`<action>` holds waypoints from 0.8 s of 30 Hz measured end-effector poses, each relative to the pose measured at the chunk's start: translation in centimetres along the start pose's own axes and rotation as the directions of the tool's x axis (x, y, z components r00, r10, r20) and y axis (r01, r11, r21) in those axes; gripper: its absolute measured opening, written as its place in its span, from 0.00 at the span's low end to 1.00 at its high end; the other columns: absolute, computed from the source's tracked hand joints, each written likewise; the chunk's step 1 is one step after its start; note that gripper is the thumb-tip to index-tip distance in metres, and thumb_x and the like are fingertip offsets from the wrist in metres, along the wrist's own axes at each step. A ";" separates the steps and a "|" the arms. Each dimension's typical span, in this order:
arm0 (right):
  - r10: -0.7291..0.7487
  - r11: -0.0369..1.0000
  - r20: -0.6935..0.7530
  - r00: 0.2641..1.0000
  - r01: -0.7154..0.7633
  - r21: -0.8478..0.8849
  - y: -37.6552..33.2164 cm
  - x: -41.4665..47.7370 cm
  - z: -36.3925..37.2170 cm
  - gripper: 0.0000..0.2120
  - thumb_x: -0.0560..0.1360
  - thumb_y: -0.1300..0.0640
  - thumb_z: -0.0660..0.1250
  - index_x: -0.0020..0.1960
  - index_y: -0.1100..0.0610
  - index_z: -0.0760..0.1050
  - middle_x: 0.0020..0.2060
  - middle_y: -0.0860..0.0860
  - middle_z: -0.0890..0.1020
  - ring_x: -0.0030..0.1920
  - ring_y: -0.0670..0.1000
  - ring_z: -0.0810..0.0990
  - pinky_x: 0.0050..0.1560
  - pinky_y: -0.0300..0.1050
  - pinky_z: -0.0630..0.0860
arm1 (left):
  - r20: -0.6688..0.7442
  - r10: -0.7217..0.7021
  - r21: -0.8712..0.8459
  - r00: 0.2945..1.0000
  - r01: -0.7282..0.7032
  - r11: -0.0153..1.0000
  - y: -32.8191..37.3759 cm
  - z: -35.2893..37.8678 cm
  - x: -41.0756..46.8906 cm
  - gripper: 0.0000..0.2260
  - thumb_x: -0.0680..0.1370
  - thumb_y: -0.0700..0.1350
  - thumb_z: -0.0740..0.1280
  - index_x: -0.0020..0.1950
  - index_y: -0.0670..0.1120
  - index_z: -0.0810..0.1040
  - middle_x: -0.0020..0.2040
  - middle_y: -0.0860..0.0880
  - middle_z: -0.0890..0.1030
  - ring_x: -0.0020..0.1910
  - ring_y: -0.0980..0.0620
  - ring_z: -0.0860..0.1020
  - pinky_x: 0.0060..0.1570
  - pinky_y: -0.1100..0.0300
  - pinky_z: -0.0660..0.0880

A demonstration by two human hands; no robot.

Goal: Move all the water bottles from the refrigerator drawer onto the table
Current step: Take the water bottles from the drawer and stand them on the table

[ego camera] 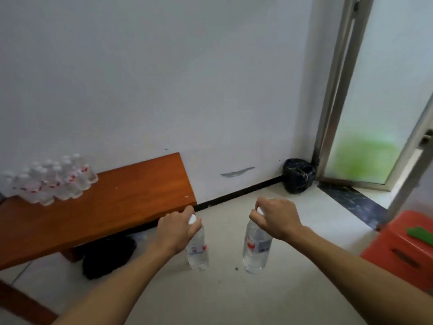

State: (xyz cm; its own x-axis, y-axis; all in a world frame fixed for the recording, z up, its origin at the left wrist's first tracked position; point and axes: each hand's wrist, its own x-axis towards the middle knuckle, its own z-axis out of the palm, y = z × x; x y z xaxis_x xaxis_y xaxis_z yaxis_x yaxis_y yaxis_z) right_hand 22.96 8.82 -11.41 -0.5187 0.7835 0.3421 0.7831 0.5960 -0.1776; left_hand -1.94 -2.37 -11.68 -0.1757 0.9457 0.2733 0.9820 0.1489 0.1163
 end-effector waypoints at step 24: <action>-0.553 0.825 0.106 0.826 0.526 0.206 -31.4 36.1 22.1 0.17 0.77 0.39 0.56 0.41 0.52 0.69 0.31 0.47 0.75 0.28 0.48 0.73 0.28 0.44 0.71 | -0.027 -0.568 0.033 0.823 0.568 0.822 -39.3 -0.1 7.6 0.11 0.79 0.59 0.57 0.50 0.53 0.70 0.34 0.56 0.74 0.31 0.58 0.74 0.29 0.66 0.65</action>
State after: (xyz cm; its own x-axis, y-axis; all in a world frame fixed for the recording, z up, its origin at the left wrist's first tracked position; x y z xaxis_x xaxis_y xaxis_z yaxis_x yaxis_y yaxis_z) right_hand -27.99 22.28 -13.86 -0.8982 0.3364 0.2831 0.3028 0.9401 -0.1565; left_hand -41.88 -1.11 -14.11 -0.7038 0.6861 0.1843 0.7099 0.6692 0.2197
